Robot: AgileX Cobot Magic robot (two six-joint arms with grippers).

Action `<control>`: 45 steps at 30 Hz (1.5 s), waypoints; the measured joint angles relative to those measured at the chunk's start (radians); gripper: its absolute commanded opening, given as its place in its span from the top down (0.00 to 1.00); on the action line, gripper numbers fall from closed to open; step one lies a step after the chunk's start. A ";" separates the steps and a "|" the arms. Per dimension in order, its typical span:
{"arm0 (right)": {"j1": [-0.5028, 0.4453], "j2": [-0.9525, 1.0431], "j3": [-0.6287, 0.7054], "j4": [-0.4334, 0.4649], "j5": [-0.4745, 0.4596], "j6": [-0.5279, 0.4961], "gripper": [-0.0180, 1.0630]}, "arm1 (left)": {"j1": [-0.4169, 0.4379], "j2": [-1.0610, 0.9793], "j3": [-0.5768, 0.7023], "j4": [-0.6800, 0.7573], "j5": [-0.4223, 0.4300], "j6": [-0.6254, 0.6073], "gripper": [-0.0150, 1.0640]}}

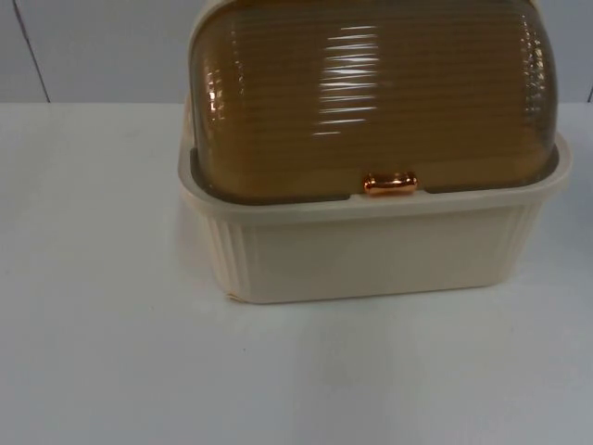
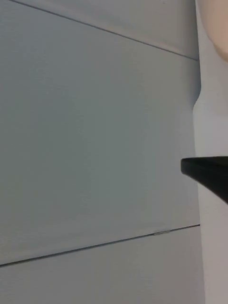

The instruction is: Open the box lid with the left hand, place the block into the box with the right hand, then close the box lid with the left hand.

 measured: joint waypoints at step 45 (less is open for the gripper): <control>-0.047 -0.509 -0.365 0.203 0.192 -0.370 0.01 | 0.003 -0.874 -0.019 0.252 0.406 -0.102 0.01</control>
